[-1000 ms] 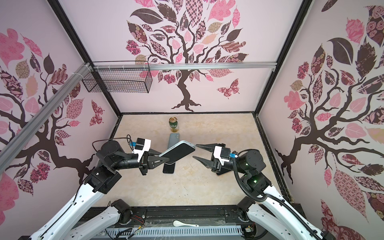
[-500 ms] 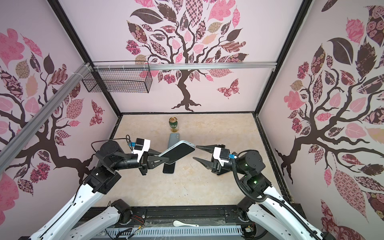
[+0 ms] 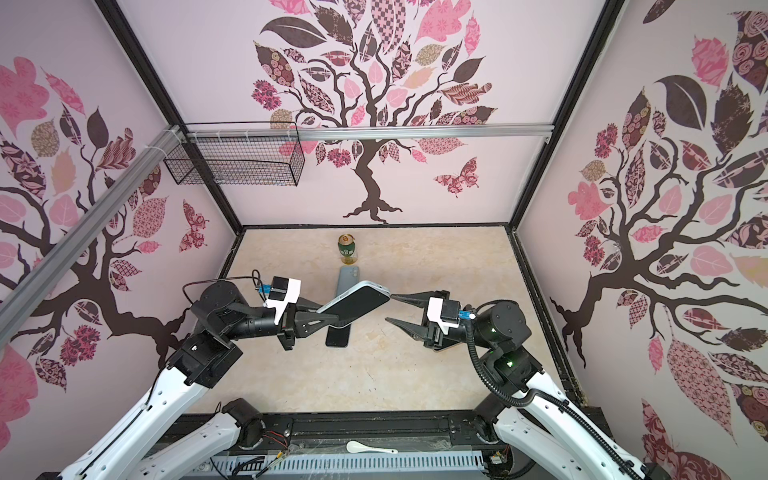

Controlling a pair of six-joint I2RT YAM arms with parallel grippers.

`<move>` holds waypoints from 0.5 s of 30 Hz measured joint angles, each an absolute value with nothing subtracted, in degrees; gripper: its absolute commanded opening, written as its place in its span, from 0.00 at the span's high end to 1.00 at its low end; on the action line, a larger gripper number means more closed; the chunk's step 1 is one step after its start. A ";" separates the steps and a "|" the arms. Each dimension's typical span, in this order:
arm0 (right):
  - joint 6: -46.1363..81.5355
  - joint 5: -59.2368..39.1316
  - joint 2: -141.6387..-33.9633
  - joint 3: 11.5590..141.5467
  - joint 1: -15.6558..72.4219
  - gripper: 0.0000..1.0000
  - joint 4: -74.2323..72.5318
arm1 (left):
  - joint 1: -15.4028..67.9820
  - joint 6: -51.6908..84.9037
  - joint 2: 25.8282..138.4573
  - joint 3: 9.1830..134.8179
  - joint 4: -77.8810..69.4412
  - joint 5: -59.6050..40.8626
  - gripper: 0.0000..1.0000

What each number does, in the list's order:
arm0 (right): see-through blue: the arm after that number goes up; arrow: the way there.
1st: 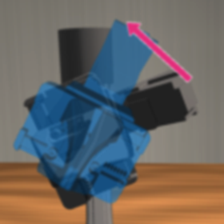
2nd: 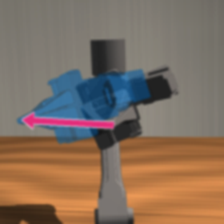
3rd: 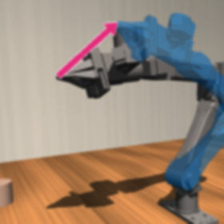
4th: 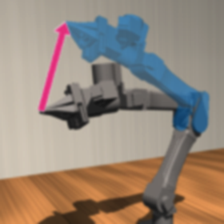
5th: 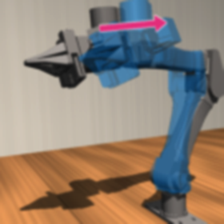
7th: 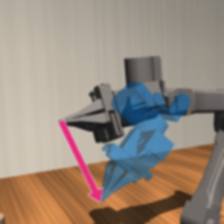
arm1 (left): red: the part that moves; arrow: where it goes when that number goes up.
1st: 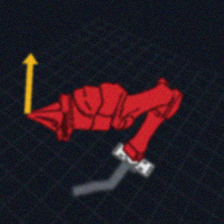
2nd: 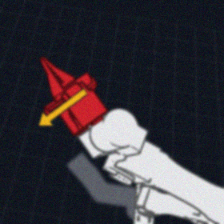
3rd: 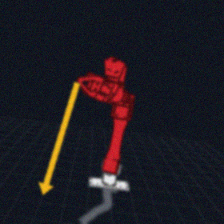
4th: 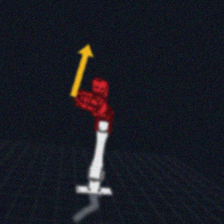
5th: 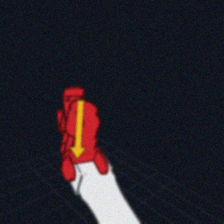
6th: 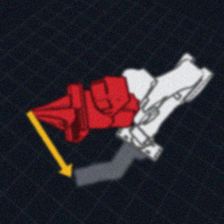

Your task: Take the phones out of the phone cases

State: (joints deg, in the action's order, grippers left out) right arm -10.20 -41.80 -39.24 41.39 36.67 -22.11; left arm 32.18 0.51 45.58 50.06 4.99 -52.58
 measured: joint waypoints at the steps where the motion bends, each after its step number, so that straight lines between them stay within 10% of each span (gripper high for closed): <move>1: -10.11 -41.82 -39.33 41.39 36.67 0.55 -22.17 | 32.18 0.45 45.76 50.26 5.19 -52.82 1.00; 15: -8.08 -43.31 -40.73 42.52 36.25 0.57 -22.92 | 32.97 -1.91 47.09 52.42 8.47 -53.21 1.00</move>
State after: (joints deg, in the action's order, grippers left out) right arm -8.08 -43.31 -40.73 42.52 36.25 -22.92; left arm 32.97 -1.91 47.09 52.42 8.47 -53.21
